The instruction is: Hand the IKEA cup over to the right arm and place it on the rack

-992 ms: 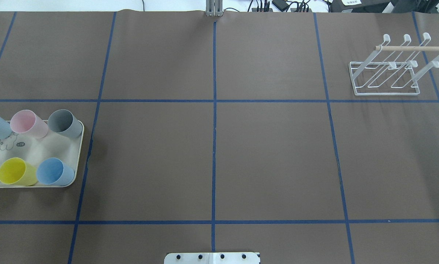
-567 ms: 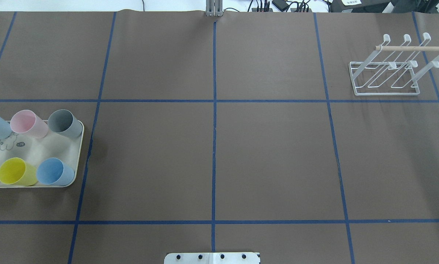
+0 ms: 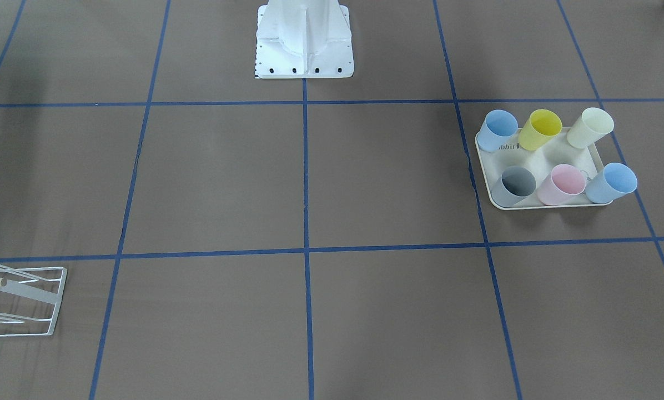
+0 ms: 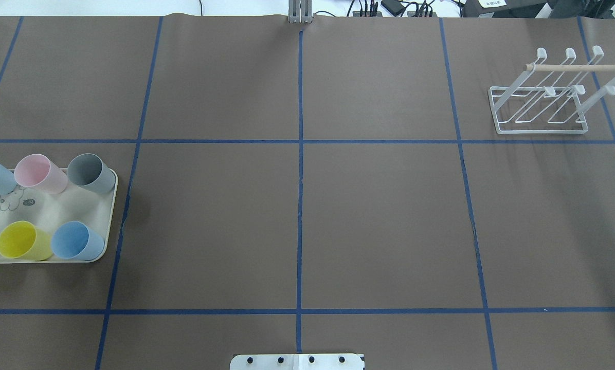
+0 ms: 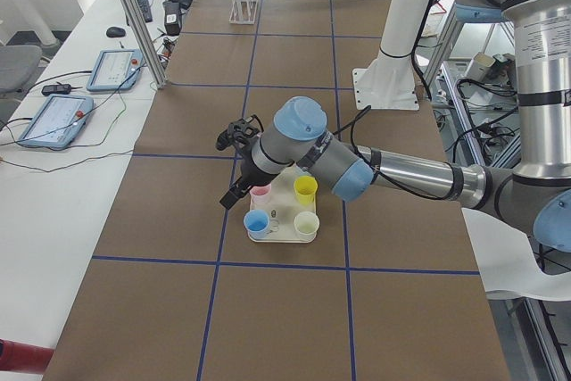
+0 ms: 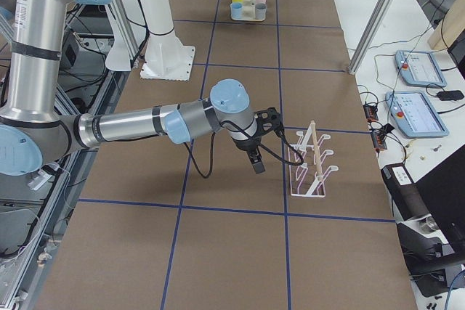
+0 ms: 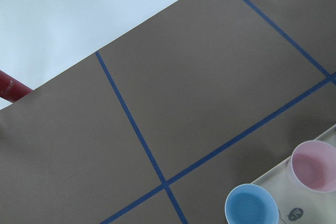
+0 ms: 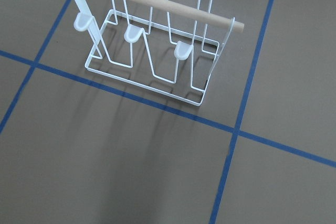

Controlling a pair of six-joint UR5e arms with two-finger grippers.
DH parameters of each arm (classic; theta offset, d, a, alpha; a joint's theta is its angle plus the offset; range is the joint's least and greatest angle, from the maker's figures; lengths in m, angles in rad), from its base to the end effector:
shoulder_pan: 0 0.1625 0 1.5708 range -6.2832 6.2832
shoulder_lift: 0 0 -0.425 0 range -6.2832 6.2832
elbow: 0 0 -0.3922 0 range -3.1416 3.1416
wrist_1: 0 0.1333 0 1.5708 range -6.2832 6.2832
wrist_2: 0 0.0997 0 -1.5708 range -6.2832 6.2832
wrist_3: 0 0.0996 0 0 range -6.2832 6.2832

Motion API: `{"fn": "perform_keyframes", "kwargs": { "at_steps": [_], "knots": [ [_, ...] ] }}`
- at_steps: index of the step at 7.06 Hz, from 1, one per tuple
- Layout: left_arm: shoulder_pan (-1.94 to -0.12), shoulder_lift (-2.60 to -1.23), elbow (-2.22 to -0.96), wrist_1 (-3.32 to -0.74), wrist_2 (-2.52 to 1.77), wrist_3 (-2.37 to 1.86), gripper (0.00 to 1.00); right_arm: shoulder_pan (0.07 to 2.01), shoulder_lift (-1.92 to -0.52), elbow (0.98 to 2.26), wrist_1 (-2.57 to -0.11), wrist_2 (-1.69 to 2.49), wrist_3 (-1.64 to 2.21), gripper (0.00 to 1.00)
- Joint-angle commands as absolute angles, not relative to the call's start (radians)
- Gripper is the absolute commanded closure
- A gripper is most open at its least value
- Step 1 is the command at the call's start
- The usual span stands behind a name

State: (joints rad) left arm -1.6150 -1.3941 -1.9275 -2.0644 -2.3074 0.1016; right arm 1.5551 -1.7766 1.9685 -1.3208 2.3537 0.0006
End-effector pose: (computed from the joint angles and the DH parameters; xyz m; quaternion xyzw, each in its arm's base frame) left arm -0.0856 -0.4317 0.5061 0.3322 0.3164 0.1442 0.8767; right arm 0.0565 -0.4194 0.5249 0.1995 -0.3739 -0.0904 0.9012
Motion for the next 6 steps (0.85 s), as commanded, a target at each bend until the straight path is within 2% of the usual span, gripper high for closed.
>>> {"fn": "perform_keyframes", "kwargs": {
  "at_steps": [1,6],
  "knots": [
    [-1.614,-1.411,-1.942,-2.086,-2.310,0.080,0.00,1.548,-1.773,1.976,-1.229,2.356,0.037,0.00],
    [-1.485,-1.402,-1.873,-2.155,-2.298,-0.038,0.00,1.392,-1.770,2.015,-1.042,2.496,0.286,0.01]
  ]
}}
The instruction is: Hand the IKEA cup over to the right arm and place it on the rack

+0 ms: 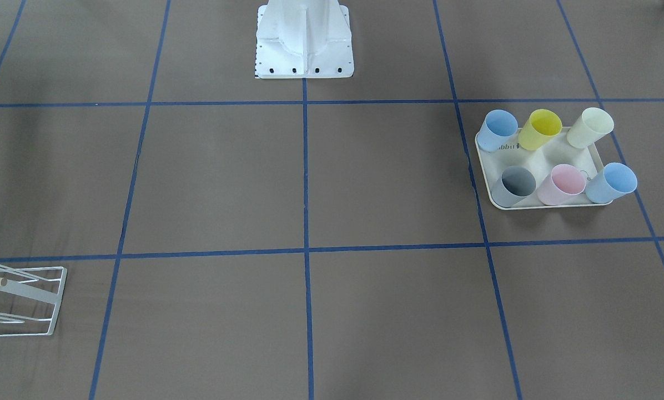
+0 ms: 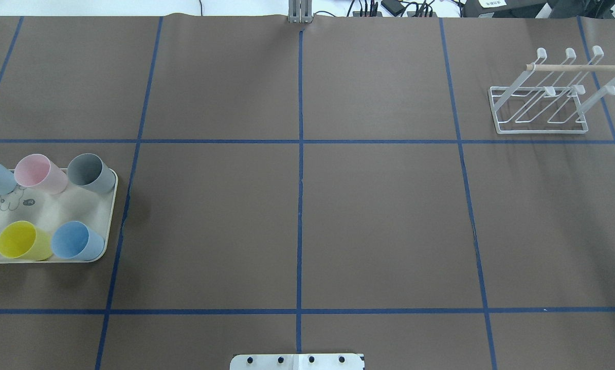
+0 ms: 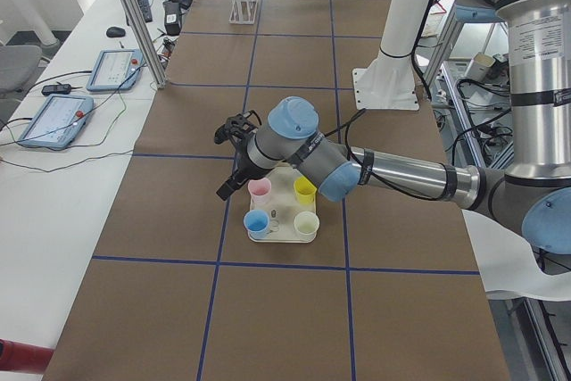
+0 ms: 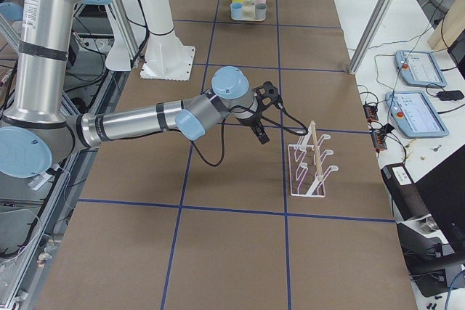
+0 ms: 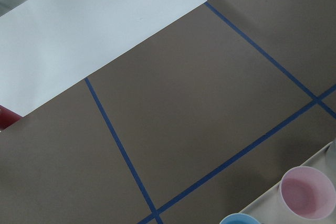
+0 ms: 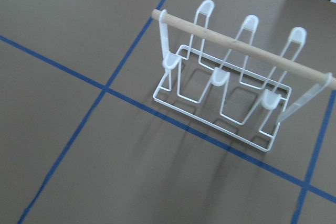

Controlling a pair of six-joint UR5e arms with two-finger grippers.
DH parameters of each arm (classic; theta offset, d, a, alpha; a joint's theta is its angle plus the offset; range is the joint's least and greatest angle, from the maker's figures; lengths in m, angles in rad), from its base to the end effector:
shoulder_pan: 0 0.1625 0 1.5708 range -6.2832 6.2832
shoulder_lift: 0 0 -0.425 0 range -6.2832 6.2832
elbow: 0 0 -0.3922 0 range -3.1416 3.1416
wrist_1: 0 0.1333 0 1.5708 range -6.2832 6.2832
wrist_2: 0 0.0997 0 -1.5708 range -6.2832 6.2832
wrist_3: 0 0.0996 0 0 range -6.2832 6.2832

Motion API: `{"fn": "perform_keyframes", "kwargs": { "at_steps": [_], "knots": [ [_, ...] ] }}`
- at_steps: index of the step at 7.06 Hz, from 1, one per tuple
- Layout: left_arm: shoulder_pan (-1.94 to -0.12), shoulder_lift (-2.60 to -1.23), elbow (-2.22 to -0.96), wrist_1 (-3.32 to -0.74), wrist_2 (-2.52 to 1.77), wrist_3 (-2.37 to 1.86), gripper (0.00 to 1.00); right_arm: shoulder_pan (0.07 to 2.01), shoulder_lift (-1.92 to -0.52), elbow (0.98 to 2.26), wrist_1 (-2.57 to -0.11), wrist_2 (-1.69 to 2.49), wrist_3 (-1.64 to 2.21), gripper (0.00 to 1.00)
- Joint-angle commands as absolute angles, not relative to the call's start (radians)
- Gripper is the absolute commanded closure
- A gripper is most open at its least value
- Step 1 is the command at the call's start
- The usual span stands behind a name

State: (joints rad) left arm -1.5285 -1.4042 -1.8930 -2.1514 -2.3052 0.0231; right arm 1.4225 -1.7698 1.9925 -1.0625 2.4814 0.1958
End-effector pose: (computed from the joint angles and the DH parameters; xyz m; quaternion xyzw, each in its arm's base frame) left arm -0.0479 -0.4429 0.5087 0.3326 0.3382 0.1576 0.8661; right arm -0.0071 -0.4170 0.4714 0.2460 -0.4596 -0.1372 0.8423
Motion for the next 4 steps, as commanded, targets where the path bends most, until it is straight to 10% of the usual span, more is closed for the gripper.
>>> {"fn": "perform_keyframes", "kwargs": {
  "at_steps": [1,4],
  "knots": [
    [-1.468,-1.401,-1.805,-2.221,-2.296,-0.041,0.00,1.338,-1.769,2.046,-1.042,2.490,0.390,0.02],
    [-1.370,-1.401,-1.571,-2.576,-2.228,-0.230,0.00,1.143,-1.767,2.157,-1.042,2.347,0.630,0.01]
  ]
}}
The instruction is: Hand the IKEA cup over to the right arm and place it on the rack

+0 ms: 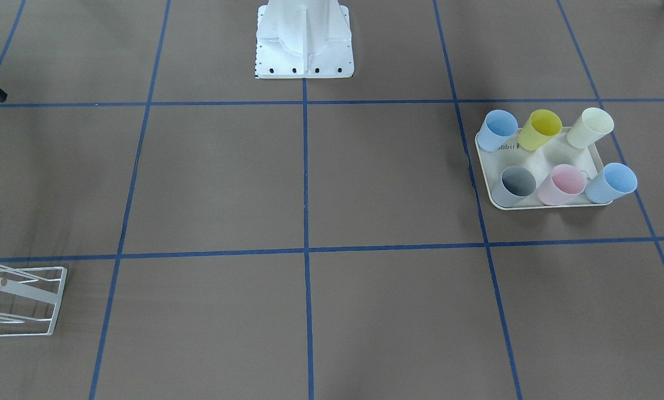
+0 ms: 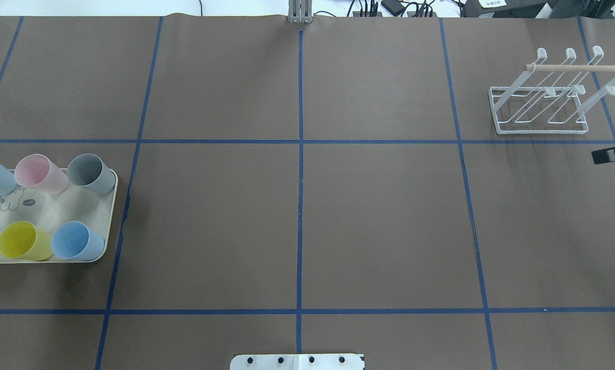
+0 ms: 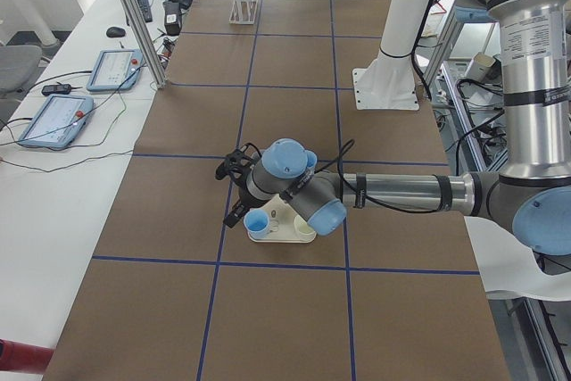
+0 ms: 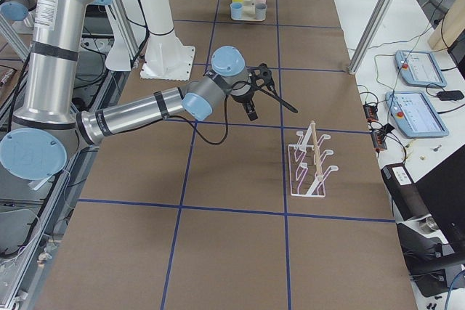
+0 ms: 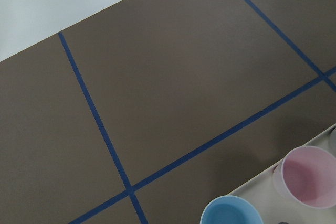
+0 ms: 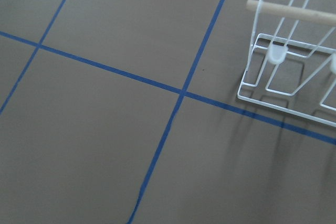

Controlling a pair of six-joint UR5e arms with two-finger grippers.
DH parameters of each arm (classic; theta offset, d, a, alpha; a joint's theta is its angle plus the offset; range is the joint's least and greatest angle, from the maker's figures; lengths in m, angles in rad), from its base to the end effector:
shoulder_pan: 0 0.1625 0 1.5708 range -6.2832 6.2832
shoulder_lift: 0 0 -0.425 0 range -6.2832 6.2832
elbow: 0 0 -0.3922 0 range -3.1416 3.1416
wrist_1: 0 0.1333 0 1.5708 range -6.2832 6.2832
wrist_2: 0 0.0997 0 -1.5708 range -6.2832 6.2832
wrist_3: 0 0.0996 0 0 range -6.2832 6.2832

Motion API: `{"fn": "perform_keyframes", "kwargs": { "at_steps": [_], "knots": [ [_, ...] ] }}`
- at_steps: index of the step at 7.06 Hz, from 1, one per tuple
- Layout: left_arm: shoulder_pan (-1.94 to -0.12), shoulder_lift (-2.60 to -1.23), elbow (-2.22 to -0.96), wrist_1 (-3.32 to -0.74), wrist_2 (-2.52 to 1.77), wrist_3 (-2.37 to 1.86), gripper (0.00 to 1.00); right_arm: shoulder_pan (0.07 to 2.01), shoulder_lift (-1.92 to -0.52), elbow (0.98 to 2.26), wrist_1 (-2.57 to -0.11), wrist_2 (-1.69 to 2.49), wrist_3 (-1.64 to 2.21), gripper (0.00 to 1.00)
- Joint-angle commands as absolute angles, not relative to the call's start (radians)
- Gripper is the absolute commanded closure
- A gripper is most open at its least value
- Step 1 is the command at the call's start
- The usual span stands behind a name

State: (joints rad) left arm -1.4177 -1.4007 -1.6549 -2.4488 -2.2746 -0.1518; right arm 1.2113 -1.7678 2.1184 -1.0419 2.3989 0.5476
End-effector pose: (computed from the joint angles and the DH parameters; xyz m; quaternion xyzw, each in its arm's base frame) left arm -0.0005 -0.4482 0.5974 0.3096 0.3693 0.1335 0.8660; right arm -0.0848 -0.3961 0.4107 0.1908 -0.4980 -0.0927 0.8408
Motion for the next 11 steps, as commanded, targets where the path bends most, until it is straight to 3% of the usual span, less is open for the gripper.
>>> {"fn": "perform_keyframes", "kwargs": {
  "at_steps": [1,6,7,8,9,11],
  "knots": [
    [-1.320,-1.402,-1.537,-2.617,-2.174,-0.259,0.00,1.140,-1.767,2.157,-1.042,2.349,0.630,0.01],
    [-1.145,-1.411,-1.454,-2.740,-2.031,-0.399,0.01,1.138,-1.770,2.157,-1.042,2.349,0.630,0.01],
    [-1.129,-1.411,-1.451,-2.741,-2.029,-0.399,0.09,1.138,-1.770,2.157,-1.042,2.349,0.630,0.01],
    [-1.118,-1.411,-1.448,-2.744,-2.029,-0.399,0.31,1.140,-1.770,2.157,-1.042,2.349,0.630,0.01],
    [-1.118,-1.411,-1.444,-2.746,-2.032,-0.397,0.60,1.140,-1.770,2.157,-1.042,2.347,0.630,0.01],
    [-1.118,-1.411,-1.445,-2.746,-2.042,-0.396,0.97,1.138,-1.770,2.157,-1.042,2.347,0.630,0.01]
  ]
}}
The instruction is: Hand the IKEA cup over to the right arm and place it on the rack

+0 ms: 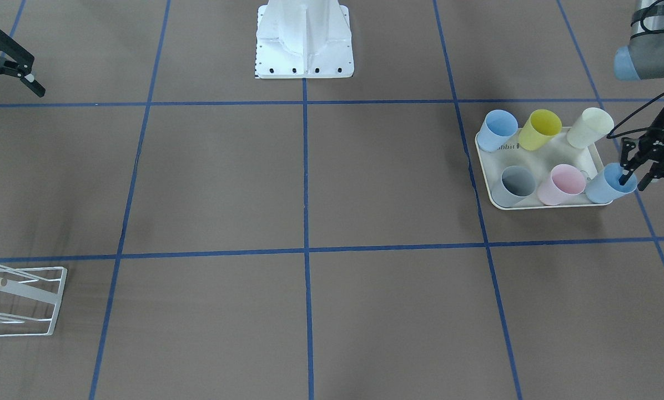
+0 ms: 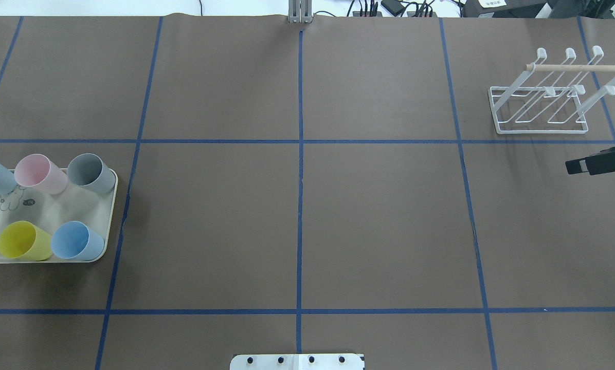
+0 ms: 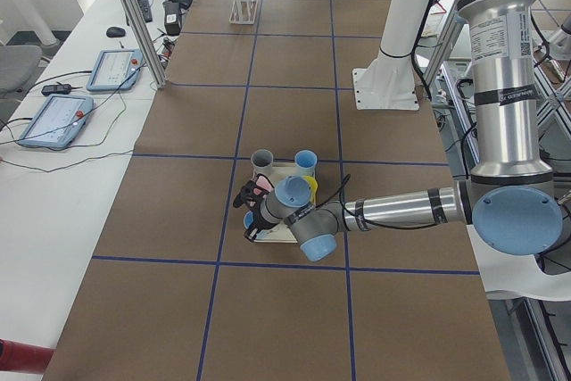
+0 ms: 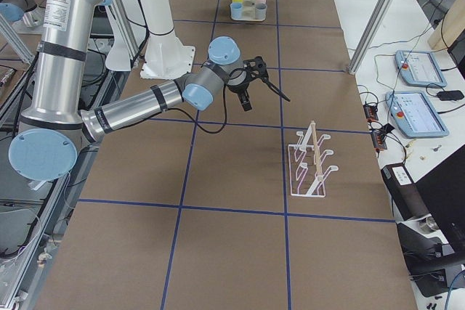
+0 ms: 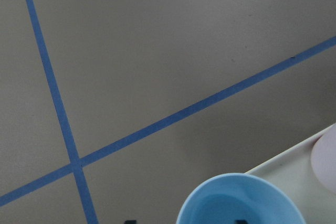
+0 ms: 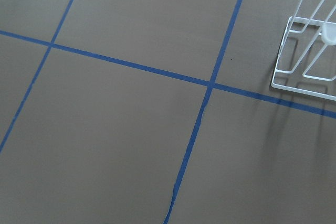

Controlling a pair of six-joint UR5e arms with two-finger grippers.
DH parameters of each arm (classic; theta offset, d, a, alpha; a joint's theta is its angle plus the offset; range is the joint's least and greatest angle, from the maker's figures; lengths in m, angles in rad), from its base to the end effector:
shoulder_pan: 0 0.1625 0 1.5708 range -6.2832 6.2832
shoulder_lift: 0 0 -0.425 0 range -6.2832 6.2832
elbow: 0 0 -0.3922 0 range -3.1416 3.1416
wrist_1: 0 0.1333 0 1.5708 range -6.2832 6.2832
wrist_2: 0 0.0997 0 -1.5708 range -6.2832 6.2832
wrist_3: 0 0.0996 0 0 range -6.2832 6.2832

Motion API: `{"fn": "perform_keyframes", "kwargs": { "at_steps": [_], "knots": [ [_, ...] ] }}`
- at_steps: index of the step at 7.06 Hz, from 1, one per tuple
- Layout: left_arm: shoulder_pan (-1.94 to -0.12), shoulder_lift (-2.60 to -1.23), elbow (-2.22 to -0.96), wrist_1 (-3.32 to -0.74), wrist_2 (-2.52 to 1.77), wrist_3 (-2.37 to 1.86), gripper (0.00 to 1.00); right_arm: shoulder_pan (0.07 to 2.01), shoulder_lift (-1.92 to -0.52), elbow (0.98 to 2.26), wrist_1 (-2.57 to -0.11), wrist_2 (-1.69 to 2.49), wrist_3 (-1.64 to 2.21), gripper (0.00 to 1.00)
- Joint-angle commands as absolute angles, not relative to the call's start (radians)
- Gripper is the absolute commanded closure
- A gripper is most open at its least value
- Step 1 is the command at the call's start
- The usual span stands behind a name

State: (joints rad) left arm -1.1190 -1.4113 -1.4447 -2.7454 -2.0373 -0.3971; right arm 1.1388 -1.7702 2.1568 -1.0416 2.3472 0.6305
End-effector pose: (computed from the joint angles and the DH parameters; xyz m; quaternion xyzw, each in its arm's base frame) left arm 0.1128 -0.4351 0.6712 0.2953 0.3625 0.1234 0.8753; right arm -0.1082 -0.3863 0.3954 0.1808 -0.5000 -0.0842 0.8427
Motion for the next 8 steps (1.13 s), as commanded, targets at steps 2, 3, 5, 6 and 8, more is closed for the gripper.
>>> {"fn": "perform_keyframes", "kwargs": {
  "at_steps": [2,3,5,6,8],
  "knots": [
    [-1.120,-1.416,-1.454,-2.744,-2.071,-0.388,1.00,1.140,-1.770,2.157,-1.042,2.349,0.630,0.01],
    [-1.140,-1.417,-1.462,-2.741,-2.177,-0.385,1.00,1.138,-1.767,2.157,-1.040,2.347,0.630,0.01],
    [-1.308,-1.420,-1.526,-2.712,-2.241,-0.359,1.00,1.132,-1.699,2.154,-1.042,2.347,0.620,0.01],
    [-1.386,-1.425,-1.607,-2.622,-2.244,-0.359,1.00,1.114,-1.621,2.143,-1.028,2.352,0.603,0.02],
    [-1.402,-1.446,-1.930,-2.263,-2.250,-0.374,1.00,1.068,-1.514,2.032,-0.813,2.355,0.609,0.02]
  ]
}}
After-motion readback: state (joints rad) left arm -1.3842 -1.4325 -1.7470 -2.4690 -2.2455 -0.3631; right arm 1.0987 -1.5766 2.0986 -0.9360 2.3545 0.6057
